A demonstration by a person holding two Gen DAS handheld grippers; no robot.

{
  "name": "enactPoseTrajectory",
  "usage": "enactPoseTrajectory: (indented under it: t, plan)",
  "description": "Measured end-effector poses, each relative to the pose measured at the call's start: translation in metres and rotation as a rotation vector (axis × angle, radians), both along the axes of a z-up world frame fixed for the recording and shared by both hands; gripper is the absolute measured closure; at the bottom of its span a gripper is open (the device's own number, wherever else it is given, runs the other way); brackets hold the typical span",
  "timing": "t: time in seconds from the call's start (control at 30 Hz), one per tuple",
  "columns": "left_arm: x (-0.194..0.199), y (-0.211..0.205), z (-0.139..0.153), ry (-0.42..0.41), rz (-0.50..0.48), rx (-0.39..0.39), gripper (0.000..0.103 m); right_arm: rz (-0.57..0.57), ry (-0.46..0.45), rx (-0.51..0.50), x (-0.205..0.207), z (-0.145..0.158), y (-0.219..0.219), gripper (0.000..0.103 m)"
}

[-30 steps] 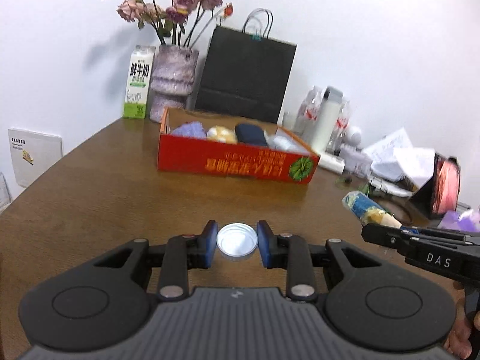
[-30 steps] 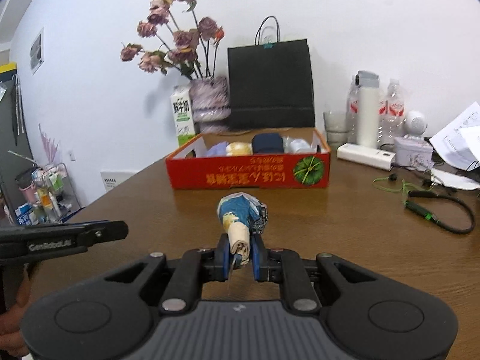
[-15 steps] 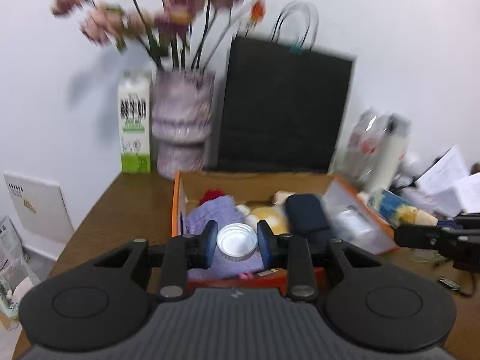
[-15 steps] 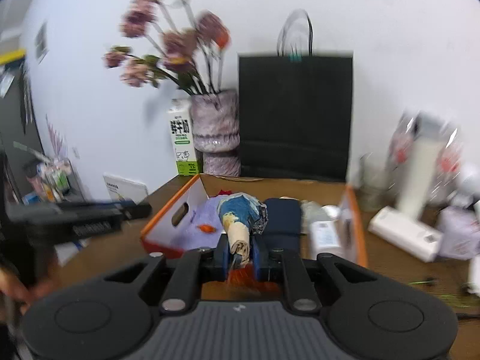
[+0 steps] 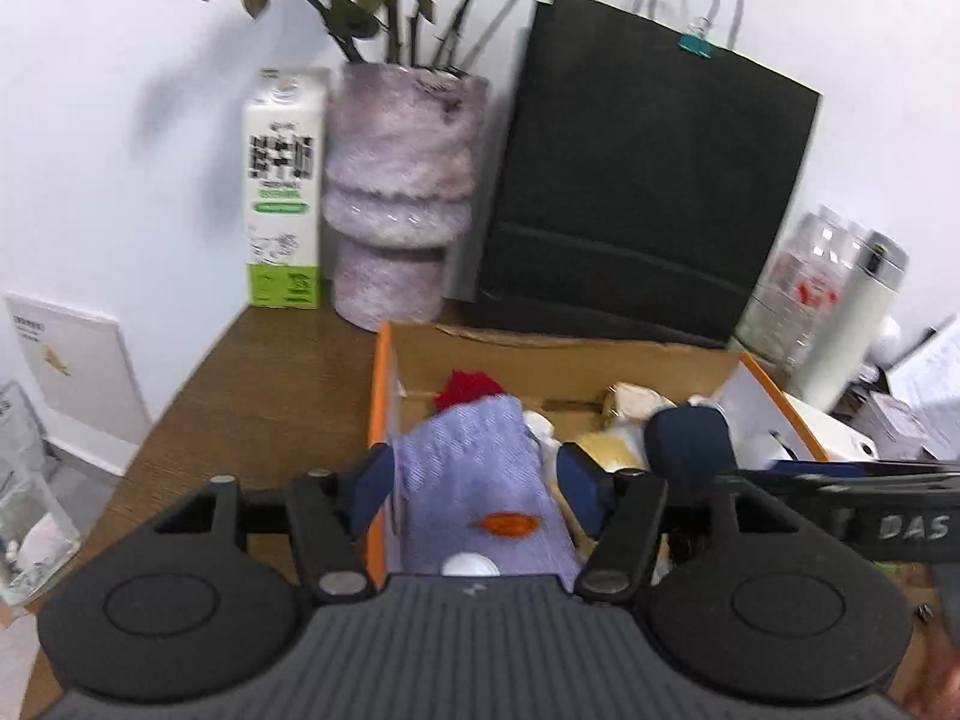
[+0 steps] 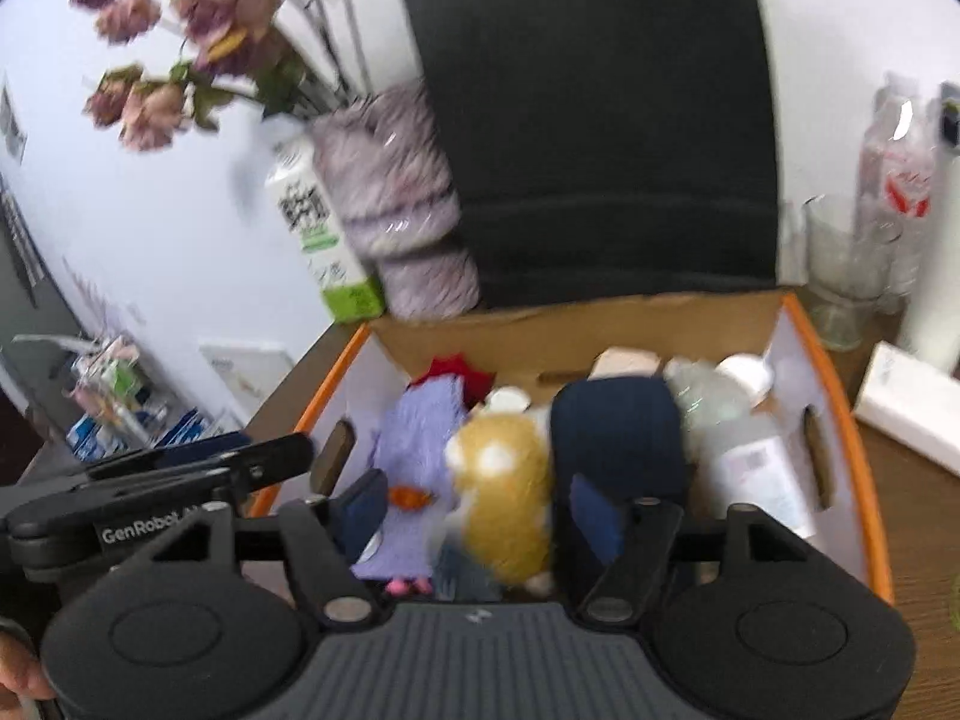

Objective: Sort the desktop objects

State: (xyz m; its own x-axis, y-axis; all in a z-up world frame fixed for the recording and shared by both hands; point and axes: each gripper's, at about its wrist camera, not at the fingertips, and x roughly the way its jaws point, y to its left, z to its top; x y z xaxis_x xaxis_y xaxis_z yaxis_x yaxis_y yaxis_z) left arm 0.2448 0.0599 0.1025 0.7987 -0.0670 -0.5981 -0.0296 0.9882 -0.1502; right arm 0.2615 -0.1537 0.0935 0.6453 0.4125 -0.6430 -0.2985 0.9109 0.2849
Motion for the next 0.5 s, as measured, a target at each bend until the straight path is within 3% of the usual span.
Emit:
enactPoseTrajectory:
  t: [0.03,0.1,0.27,0.37,0.47,0.5]
  plan:
    - [-0.001,-0.002,0.003,0.007,0.037,-0.003,0.029,-0.025,-0.004,-0.015,0.0,0.004,-0.002,0.036]
    - [-0.006,-0.012,0.005,0.01,0.081,-0.001,0.027,-0.055,-0.01,-0.047,-0.005,0.008,-0.009,0.035]
    - [-0.033,-0.044,-0.006,0.001,0.08,0.003,0.008,-0.114,-0.023,-0.142,-0.024,0.003,-0.031,0.03]
    - [-0.045,-0.056,-0.013,-0.001,0.031,0.011,0.007,-0.131,-0.048,-0.219,-0.038,0.001,-0.038,0.028]
    - [-0.058,-0.062,-0.011,-0.003,0.035,0.048,0.005,-0.141,-0.107,-0.241,-0.058,0.005,-0.041,0.015]
    - [-0.066,-0.061,-0.009,-0.006,0.032,0.037,0.003,-0.139,-0.13,-0.243,-0.066,0.005,-0.041,0.015]
